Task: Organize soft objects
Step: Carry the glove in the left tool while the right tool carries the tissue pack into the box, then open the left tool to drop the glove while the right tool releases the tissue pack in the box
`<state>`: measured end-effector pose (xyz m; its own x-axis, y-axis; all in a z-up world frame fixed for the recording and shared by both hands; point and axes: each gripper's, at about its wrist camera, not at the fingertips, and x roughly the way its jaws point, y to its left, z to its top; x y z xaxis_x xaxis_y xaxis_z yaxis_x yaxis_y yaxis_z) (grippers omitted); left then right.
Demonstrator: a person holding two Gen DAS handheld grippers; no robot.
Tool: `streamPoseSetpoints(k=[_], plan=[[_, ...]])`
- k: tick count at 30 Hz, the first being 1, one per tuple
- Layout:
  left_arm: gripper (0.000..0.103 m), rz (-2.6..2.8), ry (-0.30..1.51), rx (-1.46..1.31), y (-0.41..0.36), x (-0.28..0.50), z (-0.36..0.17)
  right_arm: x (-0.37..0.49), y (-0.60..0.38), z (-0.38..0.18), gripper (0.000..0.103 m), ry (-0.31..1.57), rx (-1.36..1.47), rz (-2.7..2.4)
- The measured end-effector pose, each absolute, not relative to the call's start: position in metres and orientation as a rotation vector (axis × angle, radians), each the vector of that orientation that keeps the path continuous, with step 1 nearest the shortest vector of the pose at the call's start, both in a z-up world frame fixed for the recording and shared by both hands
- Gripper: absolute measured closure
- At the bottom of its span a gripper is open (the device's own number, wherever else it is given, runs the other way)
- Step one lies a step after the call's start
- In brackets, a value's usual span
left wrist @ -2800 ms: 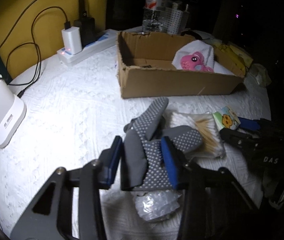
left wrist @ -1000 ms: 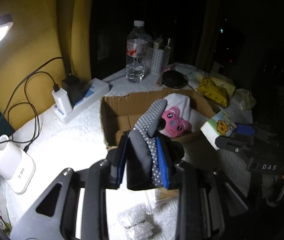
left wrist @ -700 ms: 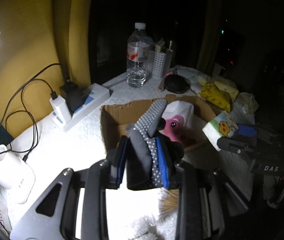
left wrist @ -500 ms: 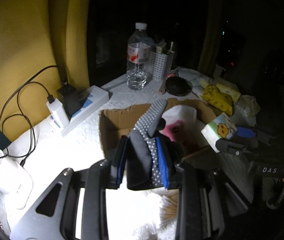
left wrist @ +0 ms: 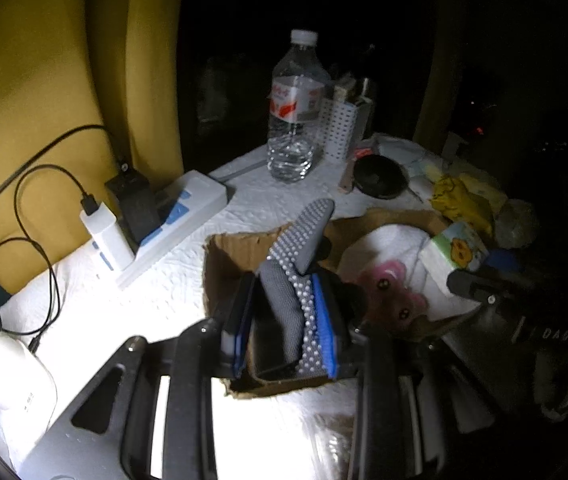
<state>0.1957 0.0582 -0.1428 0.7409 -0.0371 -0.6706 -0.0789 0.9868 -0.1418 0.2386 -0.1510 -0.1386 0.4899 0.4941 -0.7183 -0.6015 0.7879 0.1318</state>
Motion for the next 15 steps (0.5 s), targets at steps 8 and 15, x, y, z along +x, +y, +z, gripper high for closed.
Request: streamPoseSetpoints(k=[8,15], plan=[[0.074,0.03,0.75,-0.178,0.063,0.214,-0.159,0.259,-0.148,-0.147,0.034,0.825,-0.132,0.637],[0.073,0.038,0.777,-0.186,0.067,0.224,-0.174,0.274,-0.145,-0.158,0.034,0.839,-0.122,0.605]])
